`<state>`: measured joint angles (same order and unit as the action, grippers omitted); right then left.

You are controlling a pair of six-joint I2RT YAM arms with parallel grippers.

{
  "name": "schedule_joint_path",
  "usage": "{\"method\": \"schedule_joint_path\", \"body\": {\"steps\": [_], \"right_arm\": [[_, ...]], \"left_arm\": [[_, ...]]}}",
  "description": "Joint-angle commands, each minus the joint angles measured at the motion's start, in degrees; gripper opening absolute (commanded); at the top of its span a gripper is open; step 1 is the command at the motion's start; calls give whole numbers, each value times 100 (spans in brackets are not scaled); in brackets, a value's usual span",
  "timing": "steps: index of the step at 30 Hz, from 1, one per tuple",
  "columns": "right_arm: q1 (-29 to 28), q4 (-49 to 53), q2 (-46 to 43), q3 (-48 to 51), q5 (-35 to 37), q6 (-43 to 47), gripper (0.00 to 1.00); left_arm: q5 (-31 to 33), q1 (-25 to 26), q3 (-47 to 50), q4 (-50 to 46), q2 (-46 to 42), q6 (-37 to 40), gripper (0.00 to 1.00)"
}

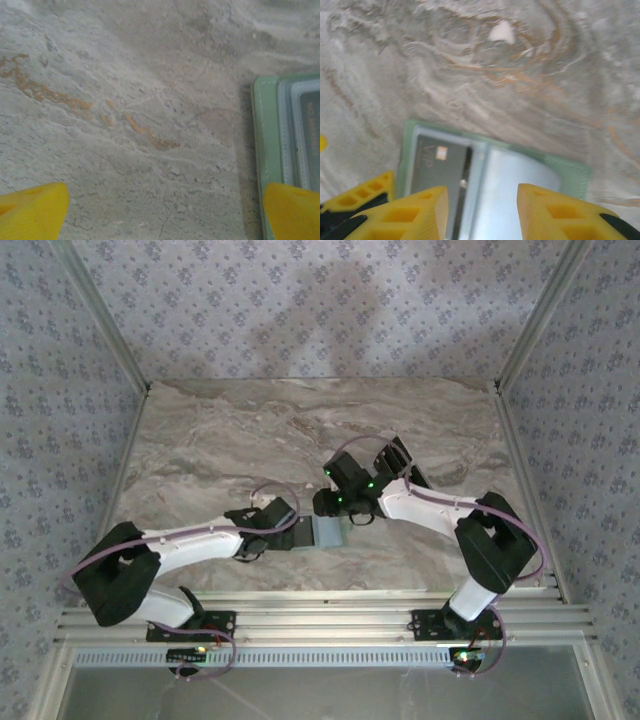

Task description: Put the credit cards into the card holder

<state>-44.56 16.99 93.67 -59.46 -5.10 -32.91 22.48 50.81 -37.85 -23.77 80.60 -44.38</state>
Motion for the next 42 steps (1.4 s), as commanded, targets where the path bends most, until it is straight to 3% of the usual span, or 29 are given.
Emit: {"method": "schedule_joint_path", "body": {"steps": [1,21,42], "right_arm": [[172,173,34,141,-37,272,43],[20,69,53,174,-18,354,43],[112,12,791,65,-35,515,45]], "left_arm": [[166,125,-217,-48,112,-55,100],[319,202,-355,-211,29,-54,100],[292,237,-175,65,357,-118,100]]}}
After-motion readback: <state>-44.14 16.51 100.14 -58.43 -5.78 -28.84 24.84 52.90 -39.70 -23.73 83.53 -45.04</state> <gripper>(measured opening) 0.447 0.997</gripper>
